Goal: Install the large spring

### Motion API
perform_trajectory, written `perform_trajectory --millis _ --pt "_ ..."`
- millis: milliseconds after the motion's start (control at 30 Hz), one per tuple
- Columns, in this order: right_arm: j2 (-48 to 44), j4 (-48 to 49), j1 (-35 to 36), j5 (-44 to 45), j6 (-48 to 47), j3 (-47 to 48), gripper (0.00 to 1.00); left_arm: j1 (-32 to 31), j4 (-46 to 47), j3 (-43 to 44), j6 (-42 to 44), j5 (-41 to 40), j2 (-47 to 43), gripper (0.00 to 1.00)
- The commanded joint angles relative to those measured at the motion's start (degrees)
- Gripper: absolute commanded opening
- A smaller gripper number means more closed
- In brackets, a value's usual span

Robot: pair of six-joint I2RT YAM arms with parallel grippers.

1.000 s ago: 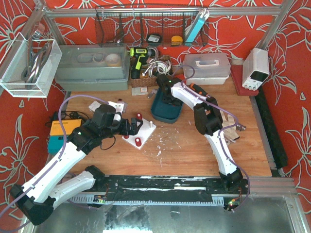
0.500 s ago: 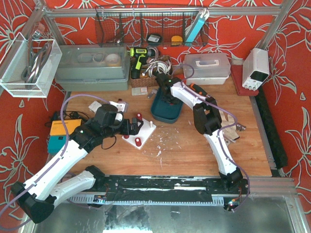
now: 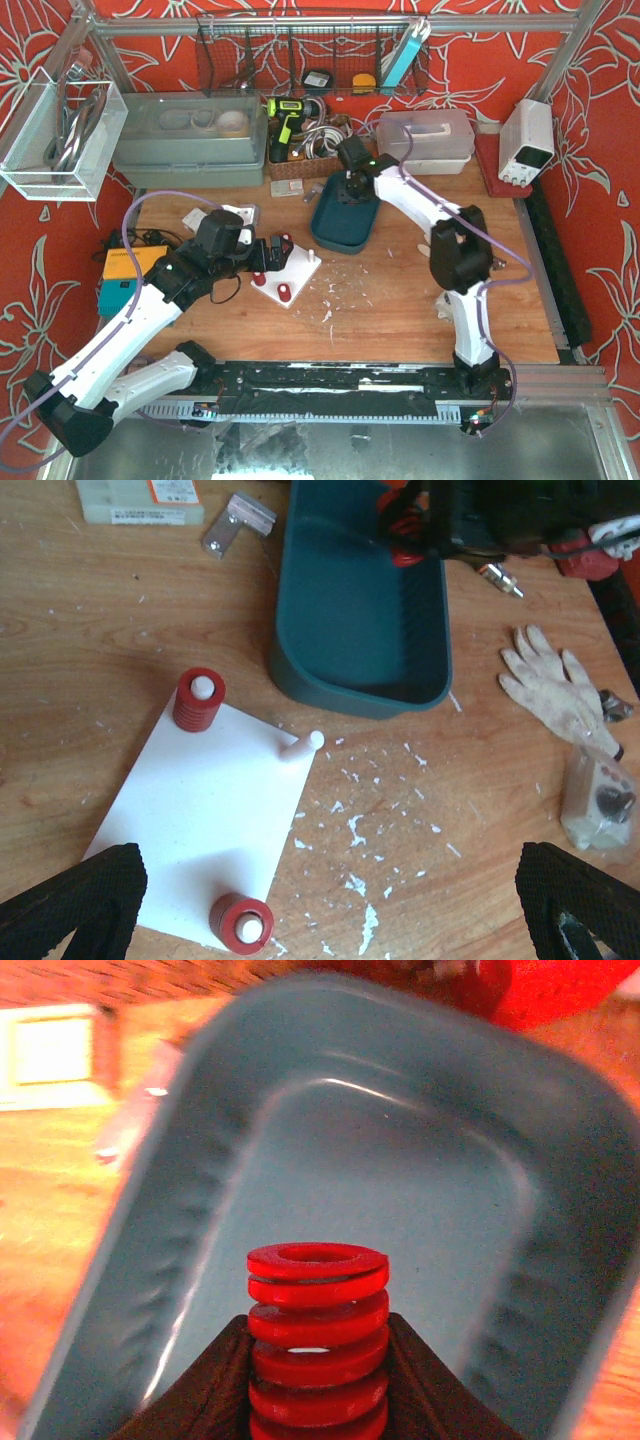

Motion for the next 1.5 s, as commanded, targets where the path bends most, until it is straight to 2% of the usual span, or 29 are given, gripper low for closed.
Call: perform_trajectory --millis 0,200,333,433,633,700,800,867,1133,1467 --pt "-13.59 10.42 0.02 -7.36 -11.75 -9.06 0.12 0.48 1.78 2.37 -2.3 -1.29 0.61 1.0" --pt "-27.06 15.44 0.13 -14.73 -21.67 -22.05 0.12 0.57 4.45 2.02 -3.52 0.84 0.94 1.0" --pt "-35.89 18.63 0.27 -16.25 -26.05 -30.7 0.12 0.73 6.26 2.77 -4.33 3.35 1.25 0.94" --pt "-42.64 22.61 0.69 -22.01 -30.78 -37.86 0.11 0.75 7.01 4.46 -4.92 6.83 3.13 0.89" --pt "-57.36 33.24 3.12 -27.3 -38.28 -52.86 0.08 0.84 8.75 8.06 -6.14 18.23 10.66 0.72" --pt "-60.15 34.45 3.85 -28.49 -39.33 -55.43 0.07 0.76 10.59 8.54 -7.31 21.99 12.13 0.66" --pt "-62.87 34.6 5.43 -29.1 -40.75 -57.42 0.06 0.75 14.16 8.57 -9.69 26.42 13.37 0.49" --pt "-63.93 34.32 6.54 -28.78 -41.57 -57.96 0.05 0.75 16.3 8.74 -11.43 28.58 13.61 0.44" --pt "-64.79 35.04 8.42 -28.87 -41.81 -58.95 0.05 0.38 23.3 8.84 -18.06 35.37 14.71 0.48" --pt "-63.48 36.7 9.95 -30.42 -41.83 -58.53 0.05 -0.99 22.56 9.66 -18.39 36.64 17.37 0.57"
